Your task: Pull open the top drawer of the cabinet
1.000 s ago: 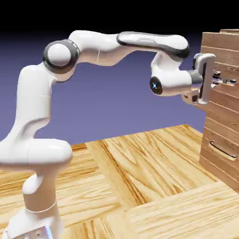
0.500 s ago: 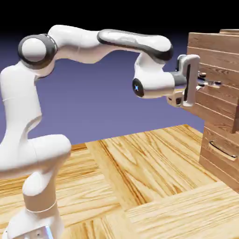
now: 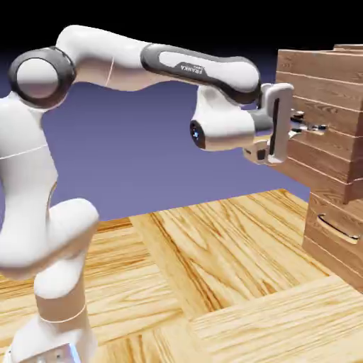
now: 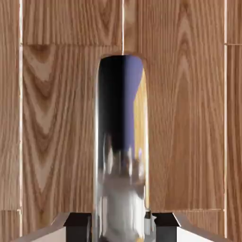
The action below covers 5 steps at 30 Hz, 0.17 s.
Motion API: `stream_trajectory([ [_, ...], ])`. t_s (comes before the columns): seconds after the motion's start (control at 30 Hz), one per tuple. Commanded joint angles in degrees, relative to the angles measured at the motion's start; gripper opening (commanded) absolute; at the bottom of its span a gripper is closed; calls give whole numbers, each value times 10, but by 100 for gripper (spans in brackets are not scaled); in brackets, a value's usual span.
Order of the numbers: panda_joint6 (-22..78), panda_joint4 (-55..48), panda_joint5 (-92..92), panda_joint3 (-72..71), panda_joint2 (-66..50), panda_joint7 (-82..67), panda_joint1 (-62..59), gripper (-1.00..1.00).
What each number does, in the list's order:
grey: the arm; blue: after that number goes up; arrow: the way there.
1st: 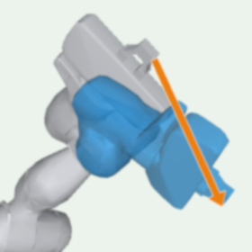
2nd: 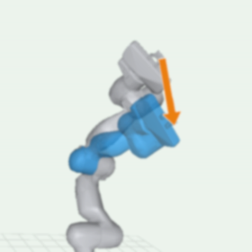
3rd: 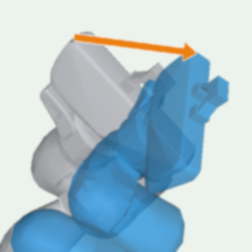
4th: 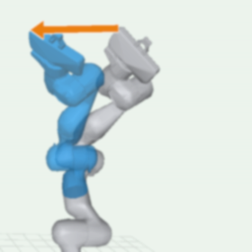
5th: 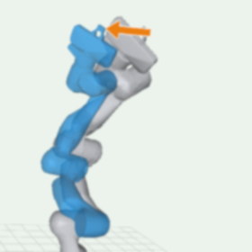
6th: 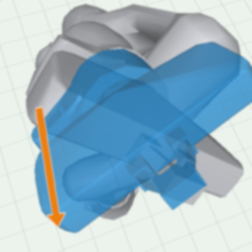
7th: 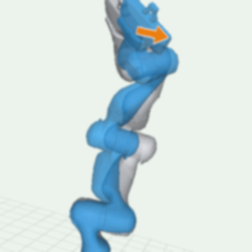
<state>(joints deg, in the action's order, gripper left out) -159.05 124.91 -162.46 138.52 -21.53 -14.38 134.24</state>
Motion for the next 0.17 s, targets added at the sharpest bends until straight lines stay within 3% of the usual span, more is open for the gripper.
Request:
stream_trajectory([
  [0.0, 2, 20, 10, 15, -21, 17, 14, -100],
  [0.03, 2, 21, 10, 15, -22, 18, 15, -100],
  [0.07, 2, 21, 10, 15, -22, 18, 15, 100],
  [0.13, 4, 41, 20, 28, -42, 33, 28, 100],
])
